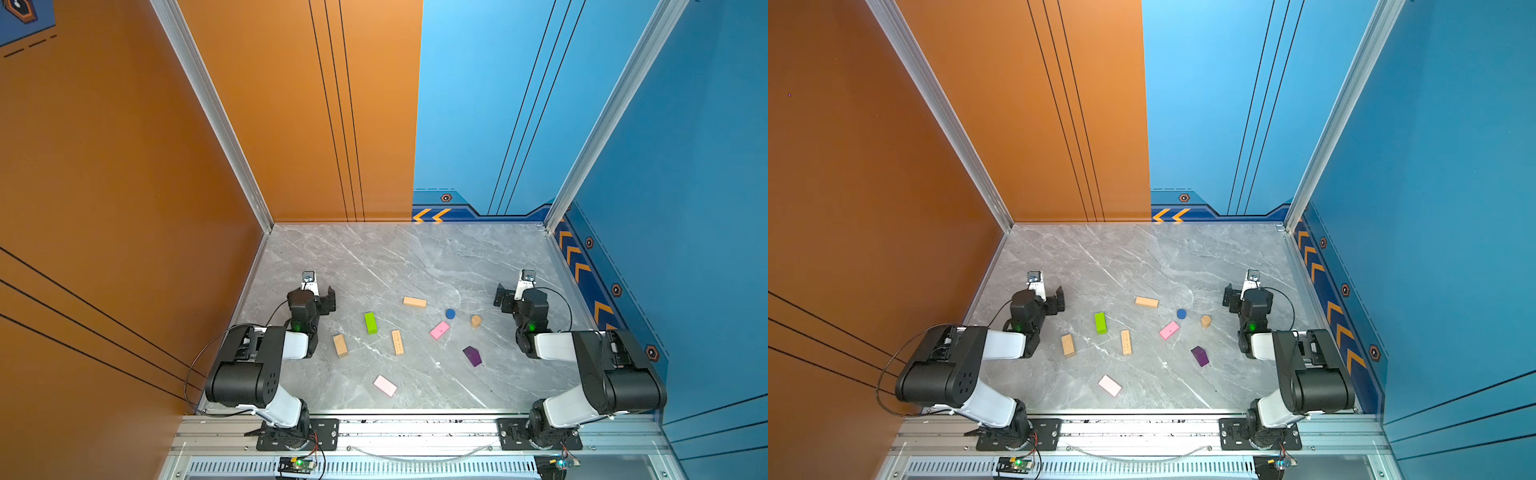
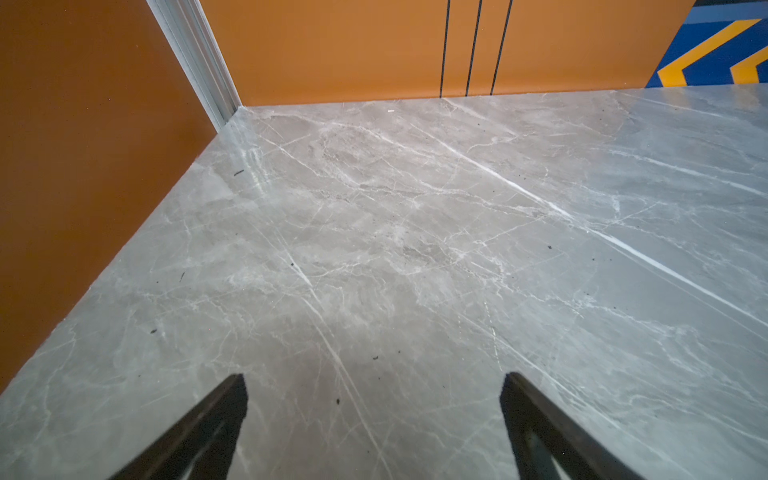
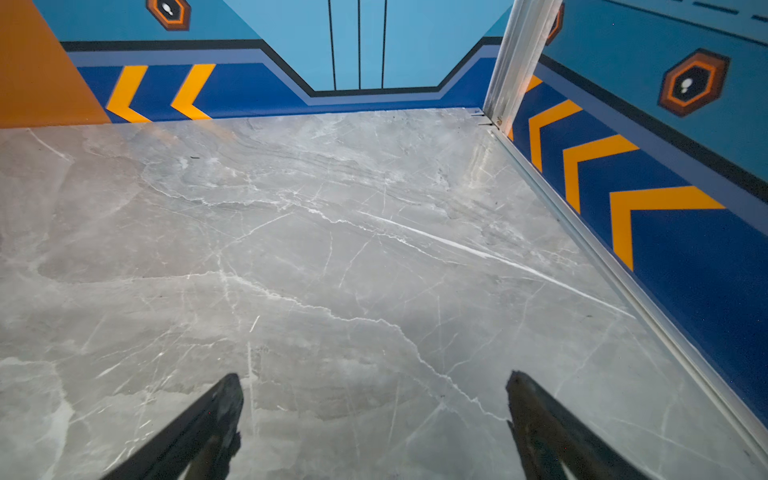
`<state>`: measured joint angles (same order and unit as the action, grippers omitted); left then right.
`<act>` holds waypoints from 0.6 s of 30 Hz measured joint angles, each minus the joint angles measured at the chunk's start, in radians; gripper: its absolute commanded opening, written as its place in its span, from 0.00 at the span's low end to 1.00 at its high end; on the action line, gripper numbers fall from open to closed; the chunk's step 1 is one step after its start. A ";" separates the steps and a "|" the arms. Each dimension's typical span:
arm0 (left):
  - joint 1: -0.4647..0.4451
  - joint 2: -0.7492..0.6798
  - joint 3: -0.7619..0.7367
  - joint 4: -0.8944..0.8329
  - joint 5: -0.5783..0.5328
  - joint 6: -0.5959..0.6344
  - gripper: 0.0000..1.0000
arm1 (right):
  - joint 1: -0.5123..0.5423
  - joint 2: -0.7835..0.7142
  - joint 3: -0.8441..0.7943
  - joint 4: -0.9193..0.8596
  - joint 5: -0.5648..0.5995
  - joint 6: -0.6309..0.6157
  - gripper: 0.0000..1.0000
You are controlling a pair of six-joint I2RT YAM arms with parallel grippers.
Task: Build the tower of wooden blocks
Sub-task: 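Reach both grippers toward the plain wooden bar farthest from the robot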
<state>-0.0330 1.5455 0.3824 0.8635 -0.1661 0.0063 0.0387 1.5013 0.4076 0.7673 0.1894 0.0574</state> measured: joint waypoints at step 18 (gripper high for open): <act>-0.124 -0.391 0.364 -0.719 0.154 -0.193 0.80 | 0.254 -0.215 0.464 -0.822 -0.056 0.143 0.77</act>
<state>-0.1574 1.1542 0.7460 0.1444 -0.0124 -0.1867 0.2928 1.2861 0.8715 -0.0544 0.1333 0.2001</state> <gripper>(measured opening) 0.803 0.783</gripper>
